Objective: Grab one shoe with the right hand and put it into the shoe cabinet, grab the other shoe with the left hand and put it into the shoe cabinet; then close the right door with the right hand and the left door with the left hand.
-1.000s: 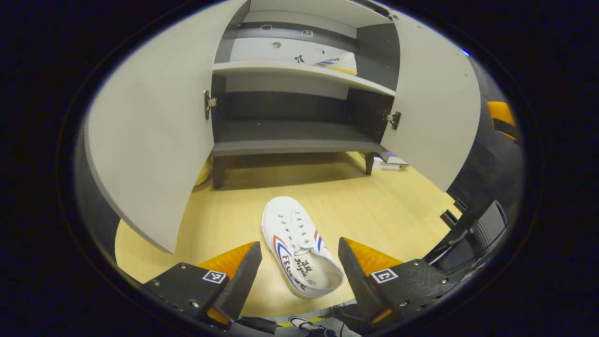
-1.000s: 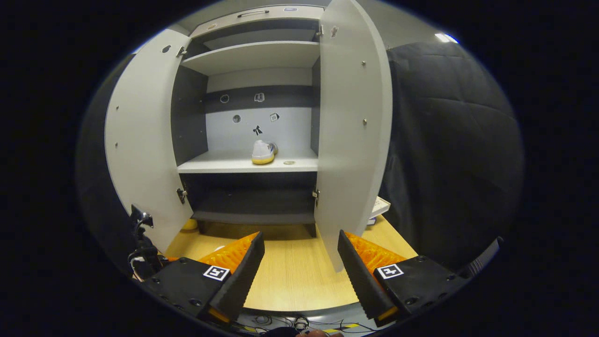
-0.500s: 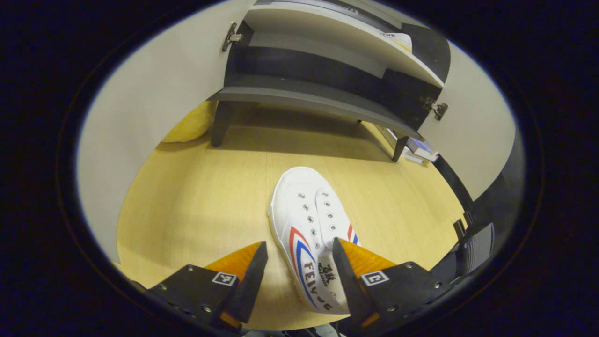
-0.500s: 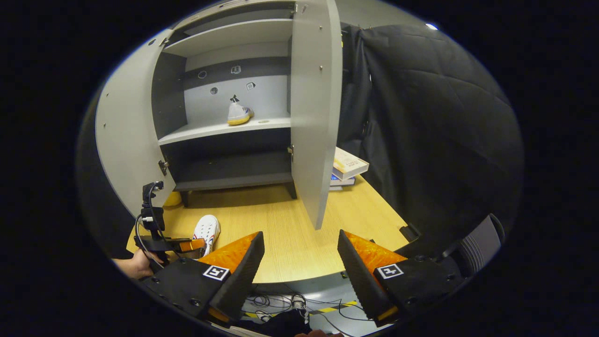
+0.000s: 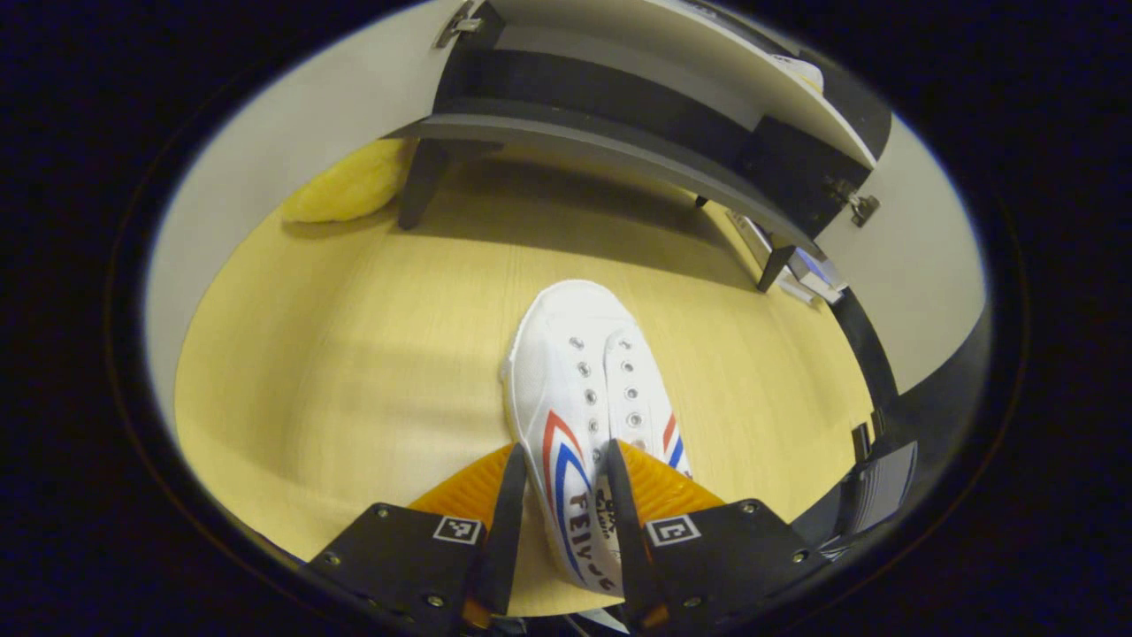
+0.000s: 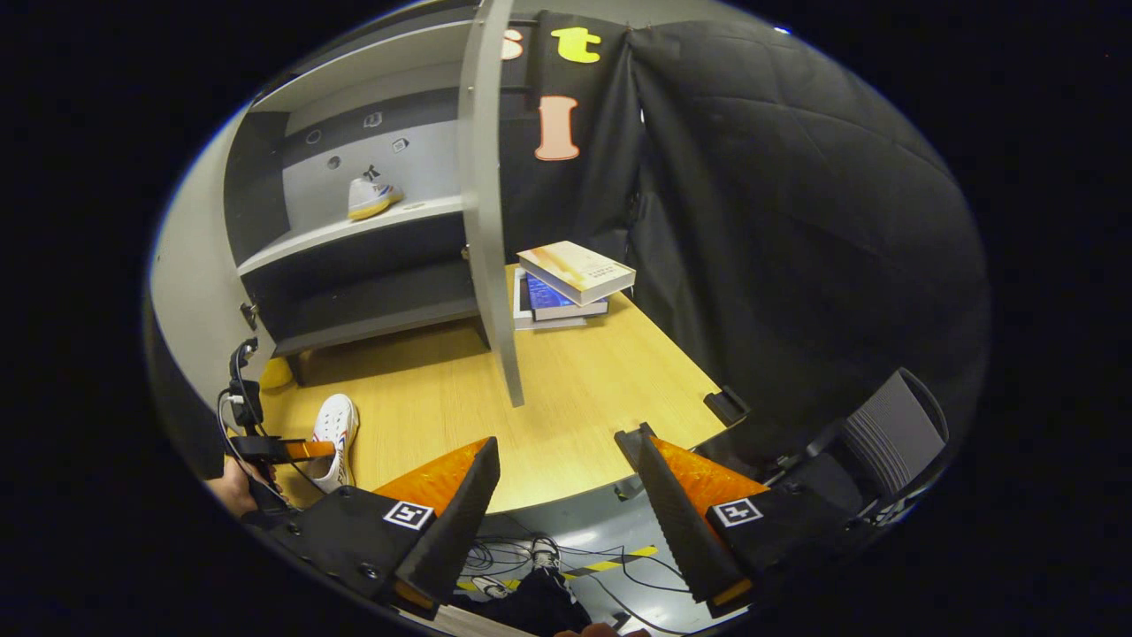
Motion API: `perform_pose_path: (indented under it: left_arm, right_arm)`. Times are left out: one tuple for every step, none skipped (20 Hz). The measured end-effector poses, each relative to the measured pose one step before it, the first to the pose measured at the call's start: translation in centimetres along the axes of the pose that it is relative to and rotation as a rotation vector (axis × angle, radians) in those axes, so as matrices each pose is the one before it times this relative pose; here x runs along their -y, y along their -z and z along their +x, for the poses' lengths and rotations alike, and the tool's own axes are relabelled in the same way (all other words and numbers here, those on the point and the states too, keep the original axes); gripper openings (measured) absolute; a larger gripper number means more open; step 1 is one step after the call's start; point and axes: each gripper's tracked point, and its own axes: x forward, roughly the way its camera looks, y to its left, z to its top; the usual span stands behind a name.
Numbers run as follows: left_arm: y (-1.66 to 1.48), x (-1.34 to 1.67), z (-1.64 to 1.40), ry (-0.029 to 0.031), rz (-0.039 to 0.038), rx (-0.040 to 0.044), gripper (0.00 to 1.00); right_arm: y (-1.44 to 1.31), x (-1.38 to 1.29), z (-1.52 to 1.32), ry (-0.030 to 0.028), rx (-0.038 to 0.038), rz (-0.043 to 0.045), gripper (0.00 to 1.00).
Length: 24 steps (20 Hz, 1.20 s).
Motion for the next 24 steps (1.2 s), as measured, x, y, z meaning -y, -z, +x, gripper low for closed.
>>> perform_pose_path:
  left_arm:
    - [-0.013, 0.001, -0.385, -0.01067, -0.02601, -0.01899, 0.41]
    - [-0.012, -0.289, 0.193, -0.01563, -0.01646, 0.0026, 0.39]
    - [-0.285, 0.134, -0.332, -0.00653, -0.03596, 0.00112, 0.29]
    - [0.319, 0.115, 0.185, -0.00171, -0.01314, -0.01044, 0.29]
    - [-0.169, -0.498, -0.071, -0.01717, 0.01289, 0.00288, 0.29]
    - [-0.353, 0.202, -0.331, -0.00919, -0.01577, 0.01412, 0.29]
    - [0.035, 0.067, 0.208, -0.00879, 0.01777, -0.00506, 0.16]
    - [-0.106, -0.452, -0.013, -0.0259, 0.026, 0.01539, 0.16]
    - [-0.445, 0.412, 0.705, -0.01654, 0.00517, 0.01467, 0.05]
    - [-0.014, -0.01, -0.927, -0.01135, 0.02814, -0.00664, 0.04]
    - [-0.406, -0.127, -0.147, -0.01763, 0.01956, 0.01044, 0.04]
    - [-0.488, 0.008, -0.474, -0.01162, 0.02073, 0.00169, 0.04]
    - [-0.652, -0.014, -0.366, -0.00365, 0.01962, 0.01103, 0.02]
    - [-0.997, -0.047, -0.584, 0.00076, 0.01436, 0.02211, 0.04]
    - [-0.82, -0.252, -0.499, 0.0108, 0.00577, 0.02644, 0.04]
    - [-0.605, -0.108, -0.595, 0.01498, -0.00566, 0.03064, 0.04]
    - [-1.25, -0.007, -0.703, 0.01617, -0.0099, 0.03342, 0.04]
    - [-1.648, 0.014, -0.987, 0.01313, -0.01203, 0.03703, 0.04]
    - [-0.518, -0.492, -0.899, 0.01237, -0.00574, 0.0411, 0.04]
    - [-0.68, -0.231, -0.671, 0.0105, 0.00252, 0.04268, 0.04]
    - [-0.216, -0.188, -0.533, 0.0079, 0.01099, 0.03993, 0.04]
    - [-0.036, -0.032, -0.054, 0.00608, 0.01854, 0.03809, 0.04]
    - [0.15, 0.15, 0.417, 0.00164, 0.01296, 0.03445, 0.02]
    - [-0.215, -0.084, -0.084, 0.00306, 0.00429, 0.03063, 0.04]
  right_arm:
    - [-0.267, 0.803, 0.386, 0.0114, 0.00337, 0.00823, 0.98]
    - [-0.136, 0.793, 0.363, 0.0116, 0.00194, 0.00711, 0.98]
    - [-0.324, 0.695, 0.418, 0.00837, 0.00342, 0.01148, 0.99]
    - [-0.455, 0.588, 0.392, 0.00623, 0.00596, 0.01449, 0.99]
    - [-0.311, 0.508, 0.452, 0.00628, 0.00323, 0.01285, 0.99]
    - [-0.411, 0.538, 0.565, 0.00571, 0.00241, 0.00998, 0.99]
    - [-0.343, 0.574, 0.657, 0.00407, 0.00534, 0.00683, 0.99]
    - [-0.496, 0.324, 0.744, 0.00044, 0.00468, 0.00237, 0.98]
    - [-0.544, 0.413, 0.722, -0.00069, 0.00457, -0.00385, 0.98]
    - [-0.72, 0.432, 0.708, -0.00011, 0.00969, -0.00555, 0.98]
    - [-0.89, 0.364, 0.746, -0.00021, 0.01524, -0.00227, 0.98]
    - [-0.611, 0.224, 0.835, -0.00186, 0.01376, 0.00144, 0.99]
    - [-0.599, 0.434, 0.696, -0.00216, 0.01145, 0.00397, 0.99]
    - [-0.546, 0.483, 0.781, -0.00048, 0.01004, 0.00403, 0.98]
    - [-0.574, 0.512, 0.873, 0.00195, 0.00996, 0.00303, 0.98]
    - [-0.443, 0.534, 0.728, 0.003, 0.00722, 0.00152, 0.98]
    - [-0.469, 0.475, 0.759, 0.00308, 0.00617, 0.00038, 0.99]
    - [-0.334, 0.542, 0.879, 0.00401, -0.00165, -0.00007, 0.99]
    - [-0.421, 0.378, 0.683, 0.00159, -0.00338, 0.00145, 0.99]
    - [-0.557, 0.323, 0.721, 0.00092, 0.0079, 0.00328, 0.99]
    - [-0.786, 0.212, 0.639, -0.0003, 0.00816, 0.00038, 0.98]
    - [-0.597, 0.122, 0.748, -0.00413, 0.00747, -0.00539, 0.98]
    - [-0.747, 0.09, 0.842, -0.00318, 0.00715, -0.01157, 0.99]
    - [-0.401, 0.051, 0.721, -0.00364, 0.00379, -0.0137, 0.99]
